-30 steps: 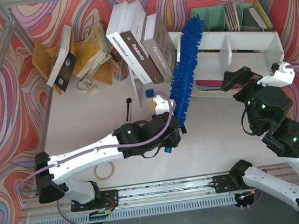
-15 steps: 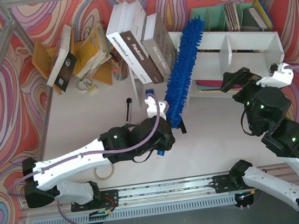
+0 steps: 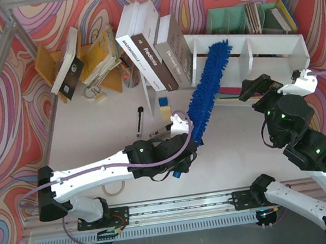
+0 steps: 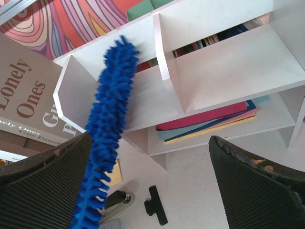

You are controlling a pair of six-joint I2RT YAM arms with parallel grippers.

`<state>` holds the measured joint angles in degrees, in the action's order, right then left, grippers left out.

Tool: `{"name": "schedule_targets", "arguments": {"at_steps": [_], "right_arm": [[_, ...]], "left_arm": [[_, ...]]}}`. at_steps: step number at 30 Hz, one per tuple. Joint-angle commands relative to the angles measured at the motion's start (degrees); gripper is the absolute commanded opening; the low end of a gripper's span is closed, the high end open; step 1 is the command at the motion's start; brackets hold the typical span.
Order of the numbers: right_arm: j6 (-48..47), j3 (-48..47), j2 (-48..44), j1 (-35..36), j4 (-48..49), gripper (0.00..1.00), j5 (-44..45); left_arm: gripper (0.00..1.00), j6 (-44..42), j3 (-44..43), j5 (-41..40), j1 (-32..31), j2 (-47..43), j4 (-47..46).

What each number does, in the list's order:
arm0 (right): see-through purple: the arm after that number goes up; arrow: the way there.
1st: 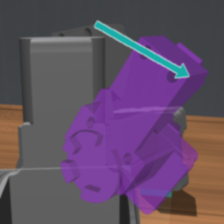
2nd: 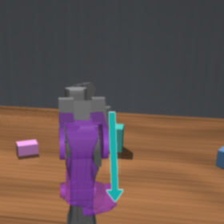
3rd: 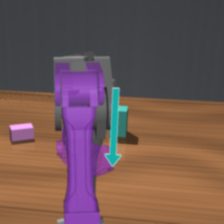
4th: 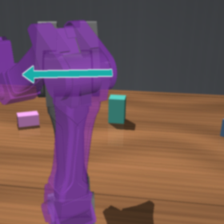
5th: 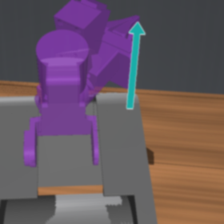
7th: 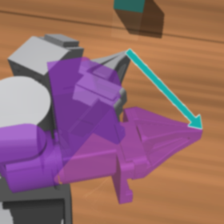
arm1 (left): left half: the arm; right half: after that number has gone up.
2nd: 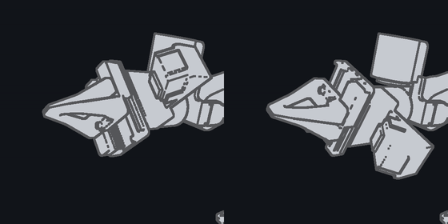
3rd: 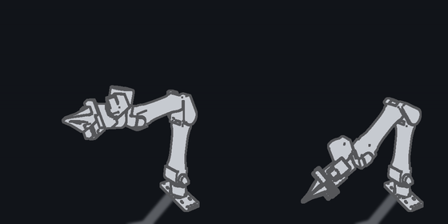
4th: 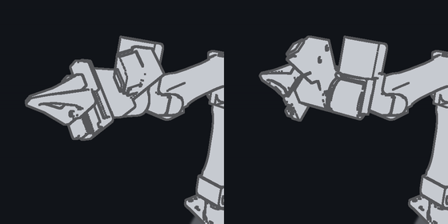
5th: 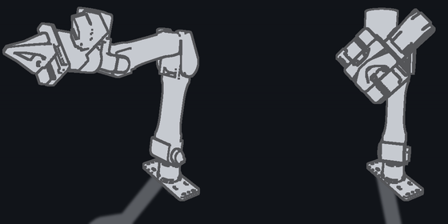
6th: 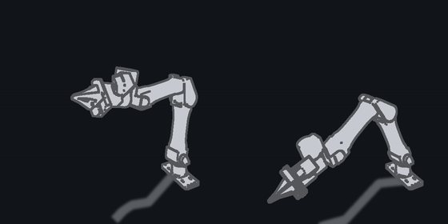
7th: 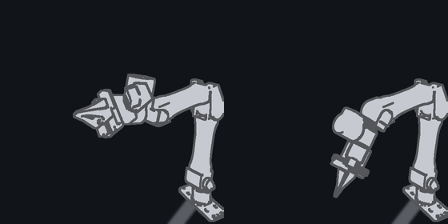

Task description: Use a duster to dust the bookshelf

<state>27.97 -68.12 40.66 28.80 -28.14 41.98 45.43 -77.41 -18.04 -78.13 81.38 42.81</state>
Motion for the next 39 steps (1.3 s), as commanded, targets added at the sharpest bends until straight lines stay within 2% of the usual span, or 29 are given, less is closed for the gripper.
{"name": "schedule_targets", "arguments": {"at_steps": [1,8,17,23,35,39], "right_arm": [[0.6,0.3,-0.1,-0.2,0.1,0.99,0.7],[-0.5,-0.4,-0.5,-0.2,0.2,0.99,1.5],[-0.5,-0.4,-1.1,-0.2,0.4,0.99,1.6],[-0.9,-0.7,-0.7,-0.2,0.8,0.99,1.4],[-0.4,0.6,-1.5,-0.2,0.4,0.99,1.4],[-0.4,1.3,-1.9,-0.2,0.6,0.99,1.4]], "left_arm": [[0.0,-2.8,-3.4,-0.8,-0.1,2.3,-0.9],[0.0,-6.9,-9.8,0.4,-0.1,6.8,-2.4],[0.0,-6.0,-5.3,-3.8,-0.1,-0.7,-8.2],[0.0,-5.3,-5.7,-4.1,-0.1,-1.7,-8.5],[0.0,-3.9,-4.8,-2.5,-0.1,4.0,-5.0],[0.0,-4.7,-7.4,-1.2,-0.1,7.7,-2.3]]}}
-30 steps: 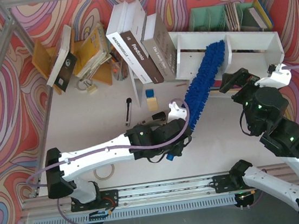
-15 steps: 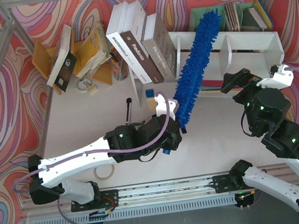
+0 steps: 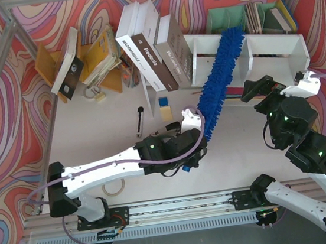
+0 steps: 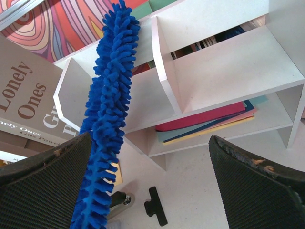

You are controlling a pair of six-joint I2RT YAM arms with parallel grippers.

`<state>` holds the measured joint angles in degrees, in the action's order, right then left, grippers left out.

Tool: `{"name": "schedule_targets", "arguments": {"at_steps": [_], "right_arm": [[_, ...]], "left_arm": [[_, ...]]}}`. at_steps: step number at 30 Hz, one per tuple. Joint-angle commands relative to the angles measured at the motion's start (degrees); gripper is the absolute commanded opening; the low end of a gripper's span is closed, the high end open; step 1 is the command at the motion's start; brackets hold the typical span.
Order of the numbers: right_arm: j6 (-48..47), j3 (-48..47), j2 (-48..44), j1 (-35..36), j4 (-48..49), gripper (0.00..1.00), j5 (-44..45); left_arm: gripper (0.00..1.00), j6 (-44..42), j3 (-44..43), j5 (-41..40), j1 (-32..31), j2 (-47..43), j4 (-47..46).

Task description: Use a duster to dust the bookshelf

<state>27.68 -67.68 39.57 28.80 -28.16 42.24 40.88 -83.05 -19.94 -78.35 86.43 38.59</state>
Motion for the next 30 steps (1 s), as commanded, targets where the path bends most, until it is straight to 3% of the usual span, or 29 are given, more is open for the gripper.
{"name": "schedule_targets", "arguments": {"at_steps": [1,6,19,30], "right_arm": [[-0.1,0.9,-0.9,-0.2,0.6,0.99,1.2],[-0.1,1.1,-0.6,-0.2,0.7,0.99,1.2],[0.0,1.4,-0.6,-0.2,0.9,0.99,1.2],[0.4,1.6,-1.1,-0.2,0.7,0.99,1.3]], "left_arm": [[0.0,-0.4,-2.5,1.2,0.1,3.4,2.2],[0.0,-2.1,-4.7,3.4,0.1,4.8,2.7],[0.0,1.3,2.6,-4.0,0.1,-4.2,5.8],[0.0,0.7,2.8,-2.3,0.1,-3.7,5.4]]}}
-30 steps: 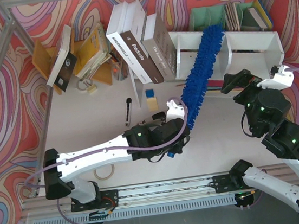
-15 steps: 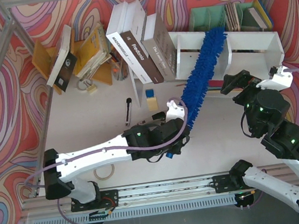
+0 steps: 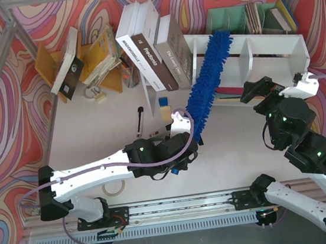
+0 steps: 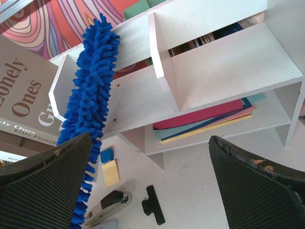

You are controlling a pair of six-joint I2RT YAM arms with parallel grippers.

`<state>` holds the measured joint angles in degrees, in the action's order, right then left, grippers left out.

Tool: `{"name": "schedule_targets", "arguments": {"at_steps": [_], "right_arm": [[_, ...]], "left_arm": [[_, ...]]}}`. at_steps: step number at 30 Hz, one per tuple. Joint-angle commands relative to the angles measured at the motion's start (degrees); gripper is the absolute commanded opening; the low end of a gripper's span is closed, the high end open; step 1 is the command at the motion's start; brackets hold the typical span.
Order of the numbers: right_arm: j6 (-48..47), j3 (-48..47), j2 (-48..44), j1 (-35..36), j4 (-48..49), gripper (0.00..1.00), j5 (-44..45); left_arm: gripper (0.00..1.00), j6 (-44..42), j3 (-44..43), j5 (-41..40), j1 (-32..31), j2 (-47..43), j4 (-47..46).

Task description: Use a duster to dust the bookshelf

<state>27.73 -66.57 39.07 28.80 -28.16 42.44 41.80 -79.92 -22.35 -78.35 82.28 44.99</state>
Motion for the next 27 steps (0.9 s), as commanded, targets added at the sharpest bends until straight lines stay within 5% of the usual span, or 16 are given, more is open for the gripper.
{"name": "schedule_targets", "arguments": {"at_steps": [1,10,27], "right_arm": [[0.3,0.4,-0.6,-0.2,0.6,0.99,1.2],[-0.8,0.1,-0.3,-0.2,1.0,0.99,2.1],[0.4,0.4,1.5,-0.2,1.7,0.99,0.5]], "left_arm": [[0.0,-0.7,-1.4,1.0,0.1,1.9,-1.4],[0.0,-5.4,-10.6,6.5,-0.6,10.0,-0.8],[0.0,0.3,2.2,1.1,-0.6,-1.9,-0.1]]}}
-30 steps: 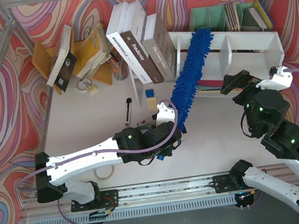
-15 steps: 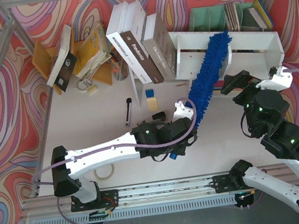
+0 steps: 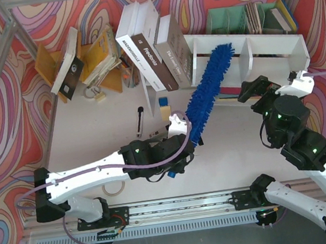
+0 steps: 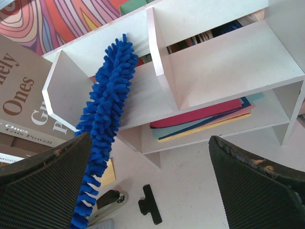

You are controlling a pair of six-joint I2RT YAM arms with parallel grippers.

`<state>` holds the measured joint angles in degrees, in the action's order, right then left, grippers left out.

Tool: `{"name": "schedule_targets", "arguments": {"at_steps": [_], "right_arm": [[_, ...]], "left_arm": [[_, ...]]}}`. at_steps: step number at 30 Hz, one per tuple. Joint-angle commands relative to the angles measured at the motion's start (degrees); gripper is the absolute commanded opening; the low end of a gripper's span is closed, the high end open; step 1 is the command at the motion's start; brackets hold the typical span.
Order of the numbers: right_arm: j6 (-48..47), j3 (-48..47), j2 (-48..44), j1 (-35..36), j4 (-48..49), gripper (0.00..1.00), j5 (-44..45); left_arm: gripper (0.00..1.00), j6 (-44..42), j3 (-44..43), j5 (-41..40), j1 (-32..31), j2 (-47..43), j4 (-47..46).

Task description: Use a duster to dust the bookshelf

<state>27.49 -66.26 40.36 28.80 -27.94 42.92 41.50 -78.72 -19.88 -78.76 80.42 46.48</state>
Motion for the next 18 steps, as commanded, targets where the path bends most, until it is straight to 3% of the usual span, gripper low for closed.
{"name": "schedule_targets", "arguments": {"at_steps": [1,11,18], "right_arm": [[0.7,0.1,0.2,-0.2,1.4,0.99,0.1],[0.8,1.0,-1.5,-0.2,0.5,0.99,1.4],[0.7,1.6,-1.8,-0.2,0.6,0.99,1.7]], "left_arm": [[0.0,0.2,0.4,-0.6,-0.2,0.5,-1.6],[0.0,-3.4,-9.2,5.7,-0.5,8.1,3.1],[0.0,-1.6,-10.8,5.6,-4.2,7.4,11.9]]}}
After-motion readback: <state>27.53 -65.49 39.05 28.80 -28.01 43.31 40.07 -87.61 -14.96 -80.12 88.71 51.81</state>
